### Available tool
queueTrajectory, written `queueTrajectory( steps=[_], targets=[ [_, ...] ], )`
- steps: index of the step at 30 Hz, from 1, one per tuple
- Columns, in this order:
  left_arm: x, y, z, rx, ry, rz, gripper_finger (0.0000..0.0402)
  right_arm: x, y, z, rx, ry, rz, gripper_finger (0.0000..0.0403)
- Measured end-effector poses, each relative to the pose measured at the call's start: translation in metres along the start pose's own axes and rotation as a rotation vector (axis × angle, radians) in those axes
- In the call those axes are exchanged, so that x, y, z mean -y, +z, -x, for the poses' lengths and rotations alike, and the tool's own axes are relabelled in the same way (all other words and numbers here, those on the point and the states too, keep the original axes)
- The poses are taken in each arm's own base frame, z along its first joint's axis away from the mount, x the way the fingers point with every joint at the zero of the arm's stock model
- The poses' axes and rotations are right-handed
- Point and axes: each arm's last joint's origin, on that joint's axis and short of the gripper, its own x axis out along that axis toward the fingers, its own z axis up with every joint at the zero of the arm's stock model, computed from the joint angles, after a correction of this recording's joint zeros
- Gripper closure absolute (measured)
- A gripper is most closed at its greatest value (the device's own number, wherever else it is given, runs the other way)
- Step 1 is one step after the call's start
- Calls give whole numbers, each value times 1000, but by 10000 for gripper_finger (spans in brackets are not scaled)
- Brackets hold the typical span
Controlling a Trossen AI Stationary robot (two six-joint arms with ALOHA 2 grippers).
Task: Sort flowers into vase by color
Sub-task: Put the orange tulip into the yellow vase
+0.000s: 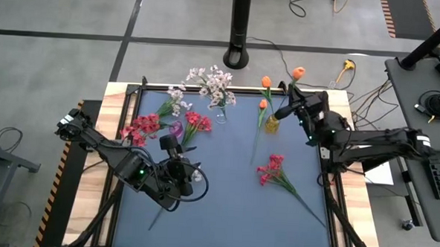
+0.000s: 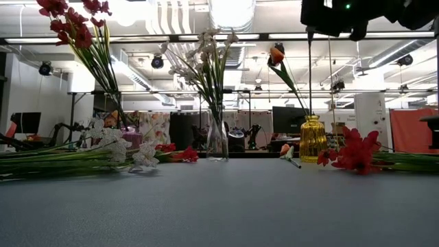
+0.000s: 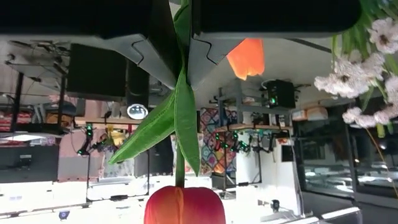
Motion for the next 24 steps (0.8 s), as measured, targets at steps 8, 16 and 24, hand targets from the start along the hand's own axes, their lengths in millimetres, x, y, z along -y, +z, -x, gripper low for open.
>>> queueTrajectory(
  steps=[8, 16, 24],
  targets=[
    [0, 0, 0, 0, 0, 0, 178, -6, -9, -3, -30, -15, 35, 385],
    [0, 0, 0, 0, 0, 1, 178, -10, -16, -6, -52, -23, 56, 385],
    [0, 0, 0, 0, 0, 0, 178, -15, -25, -9, -75, -30, 73, 385]
  ],
)
